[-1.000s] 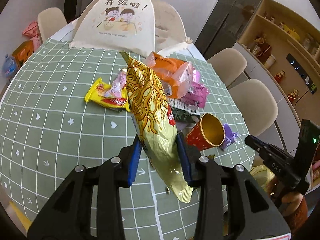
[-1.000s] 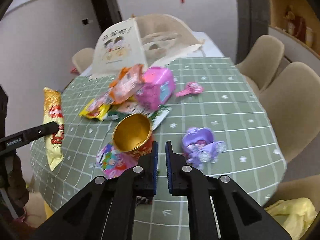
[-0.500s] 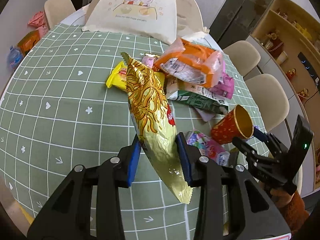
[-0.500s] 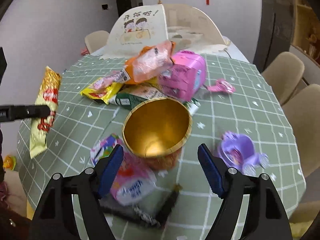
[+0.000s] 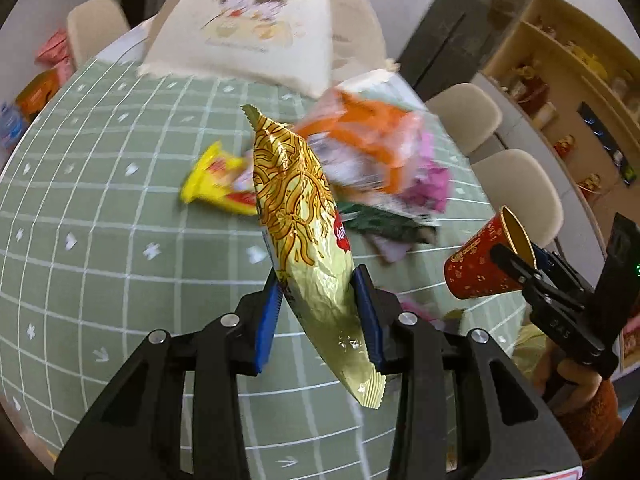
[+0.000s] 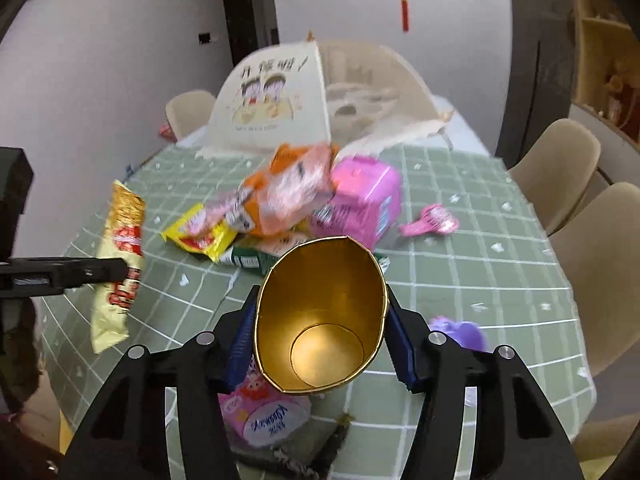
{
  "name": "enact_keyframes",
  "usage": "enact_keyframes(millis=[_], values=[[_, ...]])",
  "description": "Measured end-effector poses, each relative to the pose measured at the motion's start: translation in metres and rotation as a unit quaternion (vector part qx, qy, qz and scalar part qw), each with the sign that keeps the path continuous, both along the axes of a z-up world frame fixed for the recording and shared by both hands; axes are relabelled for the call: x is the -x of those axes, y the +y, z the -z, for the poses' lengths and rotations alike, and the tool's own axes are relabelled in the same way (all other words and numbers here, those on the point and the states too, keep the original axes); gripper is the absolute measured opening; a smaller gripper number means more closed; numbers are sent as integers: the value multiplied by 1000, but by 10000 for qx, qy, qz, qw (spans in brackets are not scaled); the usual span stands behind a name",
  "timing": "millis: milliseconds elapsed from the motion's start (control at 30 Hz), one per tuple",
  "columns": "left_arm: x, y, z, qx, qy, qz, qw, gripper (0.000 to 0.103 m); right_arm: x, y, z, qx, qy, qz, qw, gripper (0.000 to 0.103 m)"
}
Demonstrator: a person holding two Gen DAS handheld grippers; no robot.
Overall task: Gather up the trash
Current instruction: 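Carry the gold wrapper and red cup over the yellow trash bag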
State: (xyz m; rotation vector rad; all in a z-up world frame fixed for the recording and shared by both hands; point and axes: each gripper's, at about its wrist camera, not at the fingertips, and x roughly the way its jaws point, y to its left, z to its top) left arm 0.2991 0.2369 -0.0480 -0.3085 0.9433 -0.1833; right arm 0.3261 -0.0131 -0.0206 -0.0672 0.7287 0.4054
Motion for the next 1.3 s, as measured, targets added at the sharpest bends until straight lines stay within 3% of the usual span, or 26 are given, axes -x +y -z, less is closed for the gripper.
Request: enact_keyframes(millis=[200, 467, 833, 1100, 1300], values=[[9, -56, -32, -1, -435, 506, 9978, 34, 41, -51, -38, 101, -437, 497, 9978, 54], [27, -158, -58, -14, -761, 1367, 9877, 34, 109, -147, -59, 146, -687, 1407, 9876, 54], [67, -296, -55, 102, -794, 2551, 9636, 34, 196, -263, -61, 311, -750, 2492, 9650, 54], [93, -395, -42, 310, -690, 3426, 9364, 34, 241, -320, -54, 367, -718, 3062, 9486, 54], [99, -458, -26, 443, -468, 3819, 9220, 35, 271, -357, -47, 155, -705, 3408, 9374, 54]])
